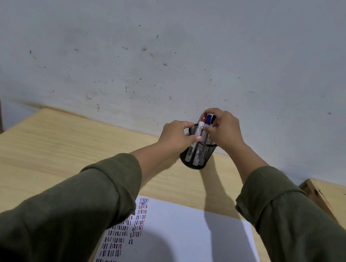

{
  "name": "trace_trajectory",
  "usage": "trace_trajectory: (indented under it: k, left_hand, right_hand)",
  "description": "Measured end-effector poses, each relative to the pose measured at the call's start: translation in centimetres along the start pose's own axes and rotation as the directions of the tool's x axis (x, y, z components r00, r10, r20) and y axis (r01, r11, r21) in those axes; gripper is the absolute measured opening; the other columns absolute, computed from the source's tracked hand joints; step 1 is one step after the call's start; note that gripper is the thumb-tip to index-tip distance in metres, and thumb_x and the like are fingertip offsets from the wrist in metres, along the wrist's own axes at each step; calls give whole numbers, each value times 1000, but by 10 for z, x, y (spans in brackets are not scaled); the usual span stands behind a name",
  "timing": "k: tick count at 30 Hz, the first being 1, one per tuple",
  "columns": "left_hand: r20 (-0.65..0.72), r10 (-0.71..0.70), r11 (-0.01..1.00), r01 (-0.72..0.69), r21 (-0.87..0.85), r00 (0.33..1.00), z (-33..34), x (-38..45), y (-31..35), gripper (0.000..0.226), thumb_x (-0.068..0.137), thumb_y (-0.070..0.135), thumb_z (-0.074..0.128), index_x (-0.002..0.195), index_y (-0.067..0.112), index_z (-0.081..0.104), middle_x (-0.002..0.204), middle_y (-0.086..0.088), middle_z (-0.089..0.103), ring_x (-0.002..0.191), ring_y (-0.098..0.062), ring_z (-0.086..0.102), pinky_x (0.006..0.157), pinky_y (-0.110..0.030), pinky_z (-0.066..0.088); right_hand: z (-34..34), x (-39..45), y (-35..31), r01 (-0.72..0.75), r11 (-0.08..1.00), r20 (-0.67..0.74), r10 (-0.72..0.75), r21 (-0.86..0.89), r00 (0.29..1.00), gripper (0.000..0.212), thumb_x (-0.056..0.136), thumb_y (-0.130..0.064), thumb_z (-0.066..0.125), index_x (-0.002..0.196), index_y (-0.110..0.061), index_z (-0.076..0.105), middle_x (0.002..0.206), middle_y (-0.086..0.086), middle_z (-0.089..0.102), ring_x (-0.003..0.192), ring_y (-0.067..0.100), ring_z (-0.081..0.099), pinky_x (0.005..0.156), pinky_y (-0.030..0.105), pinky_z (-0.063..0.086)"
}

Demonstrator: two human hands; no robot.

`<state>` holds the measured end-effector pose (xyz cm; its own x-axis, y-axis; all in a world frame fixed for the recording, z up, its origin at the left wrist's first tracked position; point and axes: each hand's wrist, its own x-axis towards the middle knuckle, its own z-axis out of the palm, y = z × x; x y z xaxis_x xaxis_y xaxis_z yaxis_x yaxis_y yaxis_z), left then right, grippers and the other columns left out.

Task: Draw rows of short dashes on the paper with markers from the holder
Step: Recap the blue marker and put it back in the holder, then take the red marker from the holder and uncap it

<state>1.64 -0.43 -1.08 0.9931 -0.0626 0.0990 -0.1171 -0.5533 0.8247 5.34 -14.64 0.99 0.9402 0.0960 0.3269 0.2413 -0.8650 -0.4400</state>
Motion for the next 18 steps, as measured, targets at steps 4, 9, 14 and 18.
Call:
trace_trajectory:
  k: [4,9,14,18]
  left_hand:
    - [-13,-8,1000,8,-15,1000,0,-1,0,53,84,32,66,132,18,53,138,-4,55,133,-20,44,104,-27,34]
    - [-54,-33,997,29,-67,998,4,-4,-5,53,81,35,69,129,19,55,136,-1,56,128,-16,49,89,-17,32]
    - [-106,6,999,-11,-48,994,-9,-6,0,48,85,41,62,127,18,57,133,-1,58,128,-17,49,104,-28,36]
    - [-130,46,996,-55,-73,990,-29,-12,15,40,89,37,58,124,17,59,131,0,60,126,-16,51,105,-29,35]
  right_hand:
    - [1,-8,-5,15,986,-30,-10,167,1000,31,78,-15,72,106,-21,61,93,8,56,69,13,51,58,8,34]
    - [2,-19,-14,-52,926,-11,61,375,998,30,80,-6,66,103,-20,52,80,-1,61,74,16,60,59,16,44]
    - [-17,-17,-29,-35,852,-193,158,523,968,38,81,-4,66,103,-25,42,81,-4,59,69,13,61,54,11,47]
    - [-47,-17,-45,67,786,-343,190,615,920,41,82,-5,67,104,-27,41,86,-3,63,73,12,65,73,26,54]
